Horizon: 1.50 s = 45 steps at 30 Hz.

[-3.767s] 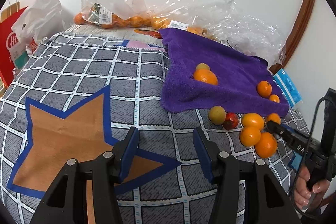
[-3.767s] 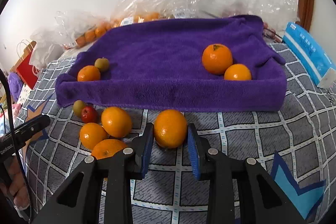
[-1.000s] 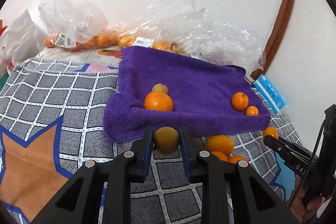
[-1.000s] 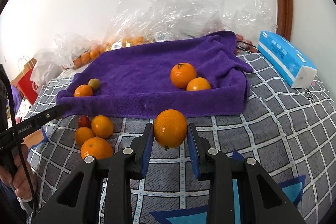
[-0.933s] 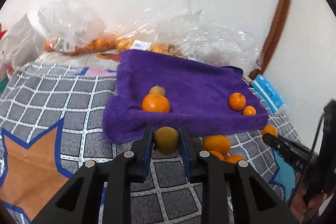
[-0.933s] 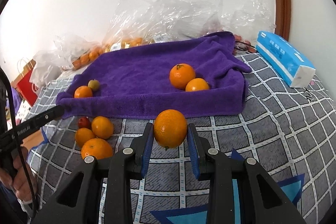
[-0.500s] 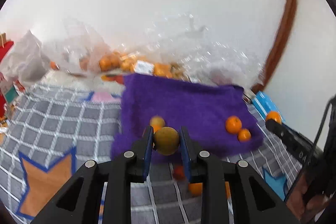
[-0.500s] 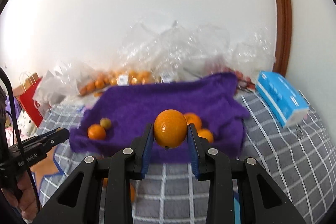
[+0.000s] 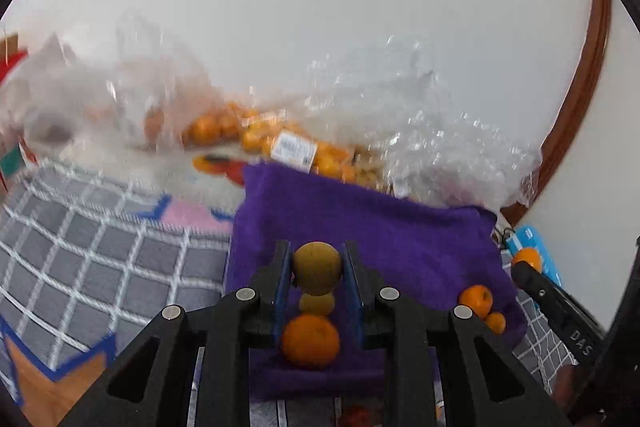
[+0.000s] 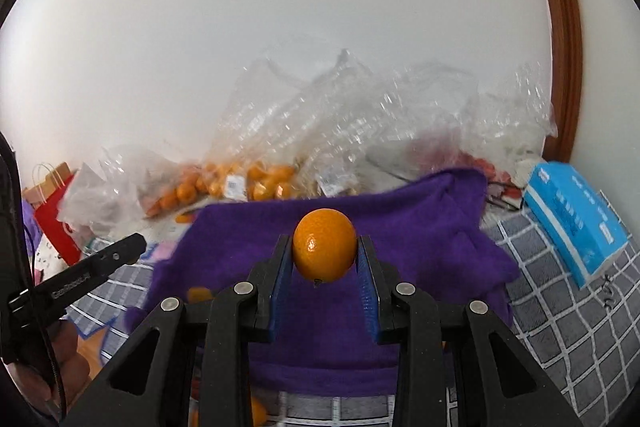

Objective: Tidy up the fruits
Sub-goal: 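Carry the orange in the right gripper and yellow-green fruit in the left onto the towel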

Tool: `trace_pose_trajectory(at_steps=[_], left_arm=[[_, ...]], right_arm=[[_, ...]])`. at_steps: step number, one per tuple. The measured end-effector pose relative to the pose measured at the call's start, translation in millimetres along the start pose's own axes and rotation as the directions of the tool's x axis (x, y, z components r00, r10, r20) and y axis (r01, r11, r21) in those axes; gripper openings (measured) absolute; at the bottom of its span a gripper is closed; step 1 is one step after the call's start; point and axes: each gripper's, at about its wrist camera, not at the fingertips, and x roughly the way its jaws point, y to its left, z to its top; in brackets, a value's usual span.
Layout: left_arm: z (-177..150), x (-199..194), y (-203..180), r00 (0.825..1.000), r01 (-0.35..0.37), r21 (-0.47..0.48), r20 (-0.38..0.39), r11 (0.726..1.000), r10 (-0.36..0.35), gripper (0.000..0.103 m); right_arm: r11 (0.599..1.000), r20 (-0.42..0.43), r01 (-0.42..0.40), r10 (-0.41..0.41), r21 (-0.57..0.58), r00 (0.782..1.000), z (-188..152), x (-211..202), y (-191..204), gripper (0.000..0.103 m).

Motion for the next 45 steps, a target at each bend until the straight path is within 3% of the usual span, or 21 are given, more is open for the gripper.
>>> trace_pose_trajectory(at_steps=[3, 12, 25, 45], left_arm=[[-4.0, 3.4, 3.6, 1.000, 0.011, -0.020, 0.006, 1.000, -0.011, 0.024], [-9.4, 9.7, 3.4, 1.000, -0.002, -0.011, 0.004, 1.000, 0.002, 0.024], [-13.3, 20.5, 7.9, 0.999, -0.030, -0.019, -0.022, 0.999, 0.029, 0.024], [-14.6, 27.6, 9.9, 0.998, -0.031, -0.020, -0.056, 0.999, 0.030, 0.024]], right_arm=[[1.000, -0.054, 0.004, -0.003, 0.029, 0.999, -6.4, 11.2, -12.8, 0.032], [0.997, -0.052, 0.018, -0.014, 0.070, 0.999, -12.8, 17.1, -31.3, 0.032], [1.000, -0.100, -0.001, -0.001, -0.019, 0.995, -25.2, 29.1, -5.3, 0.032], [1.000, -0.166, -0.003, 0.001, -0.014, 0.986, -30.2, 41.7, -5.4, 0.032]])
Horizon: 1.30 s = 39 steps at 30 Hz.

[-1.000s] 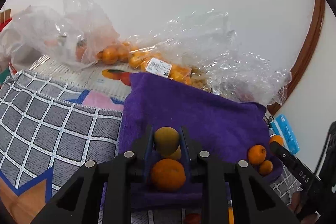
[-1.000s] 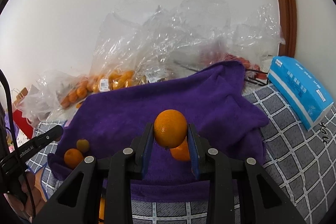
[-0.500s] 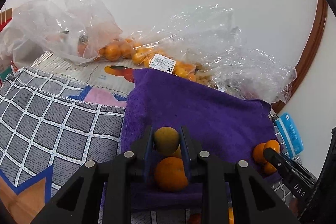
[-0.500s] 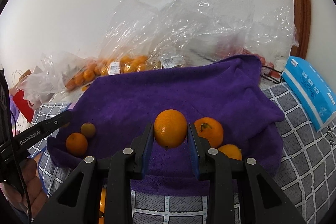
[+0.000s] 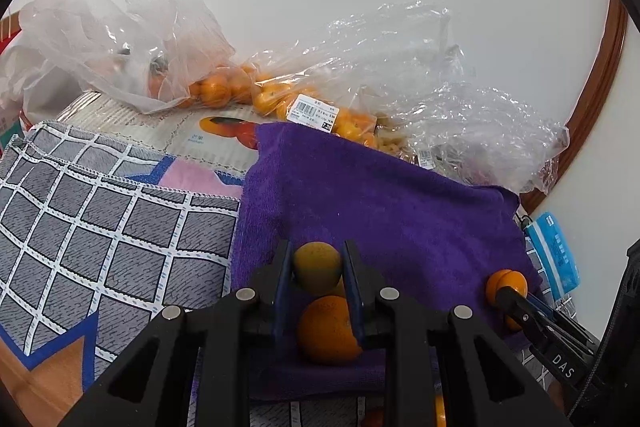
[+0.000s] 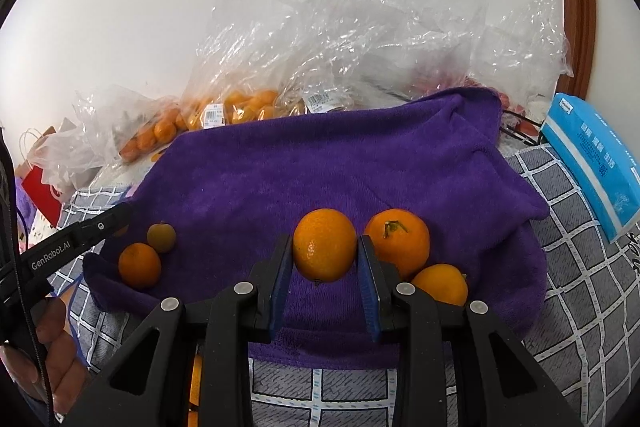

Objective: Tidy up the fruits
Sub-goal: 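Carry the orange in the right gripper and yellow-green fruit in the left onto the towel, then open the right gripper to drop the orange while the left gripper releases the yellow-green fruit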

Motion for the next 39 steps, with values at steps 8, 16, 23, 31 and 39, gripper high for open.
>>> trace_pose_trajectory(at_steps=[8, 16, 23, 31, 39], left_arm=[[-1.8, 6.1, -1.8, 1.000, -0.009, 0.016, -0.029, 1.000, 0.009, 0.024], [-2.3, 7.9, -4.1, 0.999, -0.013, 0.036, -0.038, 0.999, 0.014, 0.024], [-2.3, 8.5, -4.3, 0.999, -0.015, 0.039, -0.040, 0.999, 0.017, 0.024], [-2.4, 8.9, -4.0, 0.999, -0.011, 0.035, -0.040, 0.999, 0.012, 0.024], [-1.7, 5.9, -3.2, 0.999, 0.006, 0.020, -0.038, 1.000, -0.005, 0.024]], right_arm=[[1.000, -0.030, 0.003, -0.003, 0.004, 1.000, -0.8, 5.1, -2.1, 0.032], [1.000, -0.049, 0.013, -0.013, -0.008, 0.999, -2.4, 9.3, 0.4, 0.032], [1.000, -0.055, 0.006, -0.006, -0.004, 0.998, -2.8, 9.9, 1.0, 0.032], [0.999, -0.033, -0.033, 0.032, -0.028, 0.999, -2.2, 2.8, 6.9, 0.040], [0.999, 0.040, -0.041, 0.043, -0.028, 0.998, 1.6, -13.6, 9.0, 0.044]])
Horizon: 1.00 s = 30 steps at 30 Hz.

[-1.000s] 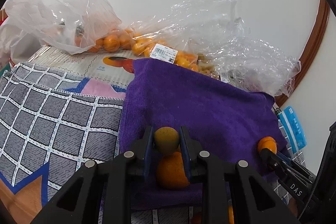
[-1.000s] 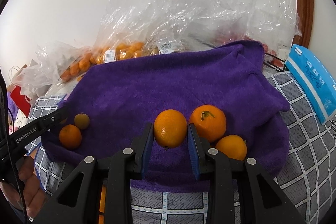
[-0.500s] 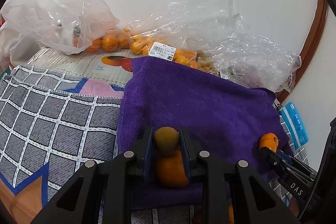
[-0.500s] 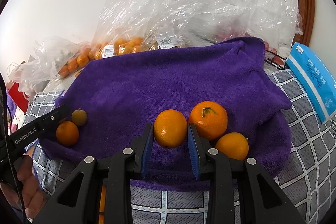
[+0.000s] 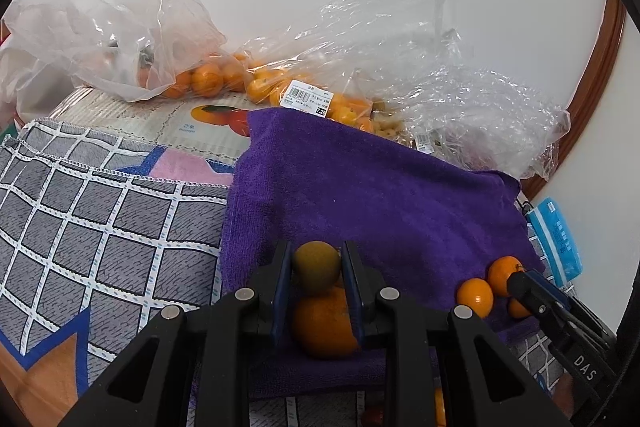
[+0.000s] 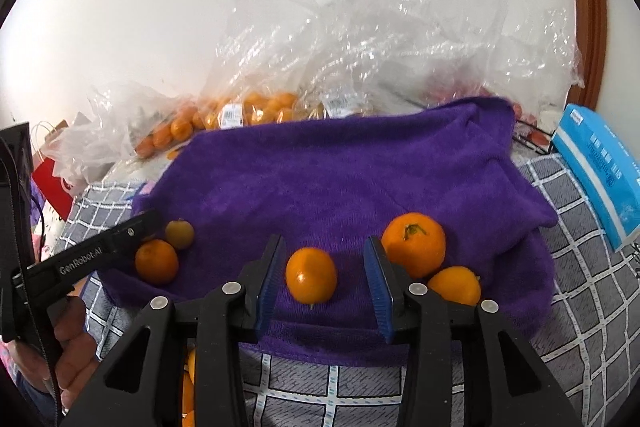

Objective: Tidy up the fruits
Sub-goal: 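Open the right gripper to drop the orange while the left gripper releases the yellow-green fruit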

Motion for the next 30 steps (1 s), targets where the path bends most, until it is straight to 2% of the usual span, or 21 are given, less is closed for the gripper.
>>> trace_pose_trajectory(at_steps=[6, 8, 18, 20, 26, 30], left_arm=[[2.1, -4.4, 0.3, 1.000, 0.020, -0.019, 0.006, 1.000, -0.020, 0.027], [3.0, -6.5, 0.1, 1.000, 0.027, -0.023, 0.011, 0.999, -0.027, 0.032], [3.8, -17.3, -5.5, 0.998, 0.055, -0.020, 0.037, 0.998, -0.054, 0.043], [3.9, -23.8, -7.6, 0.996, 0.061, -0.012, 0.060, 0.998, -0.060, 0.048], [5.7, -30.4, -8.8, 0.996, 0.045, -0.015, 0.080, 0.999, -0.044, 0.049], [8.0, -40.0, -10.7, 0.994, 0.058, -0.024, 0.094, 0.998, -0.055, 0.049]], right_arm=[[1.000, 0.045, 0.021, -0.021, 0.005, 0.999, 2.1, -7.5, 0.6, 0.046], [1.000, 0.049, 0.031, -0.031, 0.004, 0.998, 2.2, -8.0, 1.4, 0.046], [0.998, 0.080, 0.066, -0.066, 0.010, 0.995, 0.5, -14.0, 1.2, 0.046], [0.998, 0.087, 0.067, -0.067, 0.003, 0.994, 0.2, -15.4, 3.2, 0.046], [0.994, 0.117, 0.110, -0.106, -0.023, 0.987, 0.3, -21.7, 12.2, 0.046], [0.993, 0.093, 0.119, -0.117, -0.010, 0.989, 3.0, -23.9, 14.7, 0.046]])
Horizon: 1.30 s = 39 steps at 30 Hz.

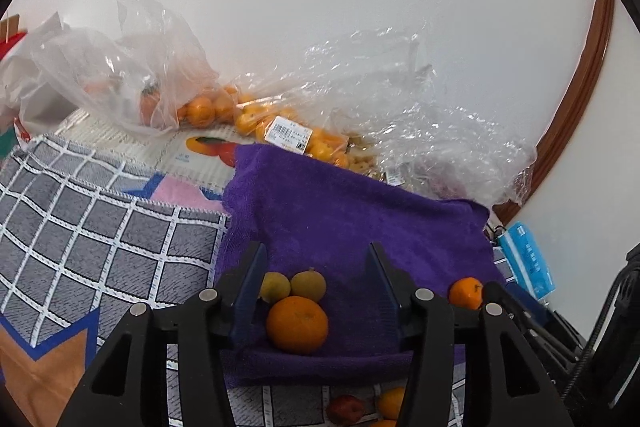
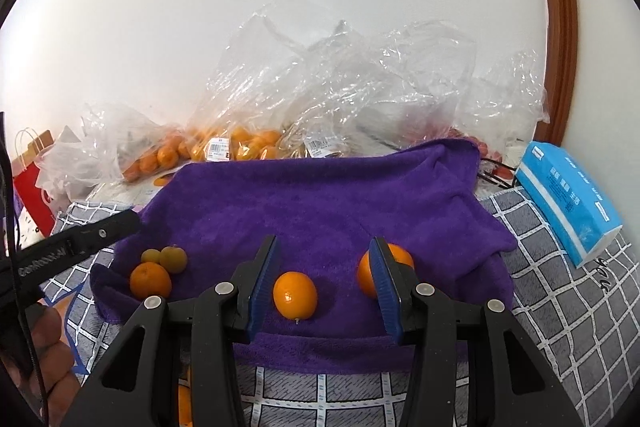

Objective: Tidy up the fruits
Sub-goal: 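Open the right gripper to drop the orange while the left gripper releases the yellow-green fruit, then move both tools back off the towel toward the loose fruits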

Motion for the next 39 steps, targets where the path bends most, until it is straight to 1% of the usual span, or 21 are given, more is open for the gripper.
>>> trace_pose_trajectory(at_steps=[1, 5, 9, 11, 14, 18, 21, 22, 24, 25, 26, 28, 31, 34, 39], left_arm=[[0.9, -3.3, -2.0, 1.000, 0.000, 0.008, 0.008, 1.000, -0.001, 0.049], [3.7, -14.0, -10.6, 0.999, -0.051, 0.065, 0.018, 0.997, 0.050, 0.049], [1.1, -23.1, -1.5, 0.999, -0.040, 0.049, -0.015, 0.998, 0.041, 0.049], [-1.1, -29.8, 7.4, 0.999, -0.038, 0.033, -0.028, 0.999, 0.039, 0.049], [-5.7, -39.1, 18.8, 0.998, -0.050, 0.019, -0.044, 0.999, 0.051, 0.049], [-16.9, -54.0, 31.0, 0.996, -0.073, 0.033, -0.048, 0.997, 0.075, 0.049], [-30.2, -65.1, 41.1, 0.993, -0.096, 0.049, -0.059, 0.994, 0.098, 0.049], [-32.4, -67.0, 43.7, 0.993, -0.099, 0.048, -0.063, 0.994, 0.102, 0.049], [-39.4, -74.8, 53.0, 0.992, -0.100, 0.039, -0.074, 0.994, 0.103, 0.049], [-41.7, -78.2, 56.9, 0.992, -0.102, 0.034, -0.077, 0.994, 0.104, 0.049], [-43.9, -81.1, 59.3, 0.991, -0.104, 0.032, -0.080, 0.994, 0.106, 0.049], [-49.1, -87.5, 62.6, 0.991, -0.102, 0.035, -0.084, 0.994, 0.105, 0.049], [-58.0, -94.2, 65.3, 0.990, -0.101, 0.041, -0.094, 0.994, 0.105, 0.049], [-66.6, -94.0, 62.9, 0.988, -0.093, 0.058, -0.121, 0.994, 0.099, 0.049], [-81.5, -87.2, 55.0, 0.979, -0.099, 0.102, -0.167, 0.990, 0.115, 0.049]], right_arm=[[1.000, -0.004, -0.002, 0.002, 0.007, 1.000, 0.5, -1.6, 0.1, 0.046], [1.000, -0.023, 0.002, -0.002, 0.009, 1.000, -0.2, -14.1, 1.7, 0.046], [1.000, -0.061, 0.012, -0.014, -0.025, 0.998, -7.9, -25.1, 4.7, 0.046], [1.000, -0.071, 0.003, -0.005, -0.026, 0.997, -15.4, -31.4, 6.0, 0.046], [0.999, -0.098, -0.026, 0.024, -0.021, 0.995, -28.7, -38.1, 11.1, 0.046], [0.998, -0.127, -0.067, 0.065, -0.014, 0.990, -49.2, -46.5, 21.4, 0.046], [0.990, -0.172, -0.138, 0.135, -0.007, 0.976, -70.3, -47.2, 33.8, 0.046], [0.989, -0.193, -0.148, 0.142, -0.019, 0.971, -77.2, -45.0, 39.6, 0.046], [0.989, -0.219, -0.136, 0.121, -0.057, 0.968, -88.8, -41.8, 50.6, 0.045], [0.991, -0.216, -0.102, 0.081, -0.087, 0.973, -94.7, -41.2, 56.0, 0.040], [0.990, -0.194, -0.078, 0.055, -0.114, 0.980, -99.6, -43.9, 60.8, 0.040], [0.989, -0.185, -0.071, 0.046, -0.131, 0.982, -103.1, -49.9, 64.6, 0.040], [0.992, -0.185, -0.094, 0.076, -0.087, 0.980, -107.0, -58.3, 59.9, 0.040], [0.995, -0.185, -0.082, 0.071, -0.054, 0.980, -111.0, -66.1, 48.8, 0.040], [0.998, -0.179, -0.061, 0.059, -0.004, 0.982, -114.8, -77.8, 29.7, 0.040]])
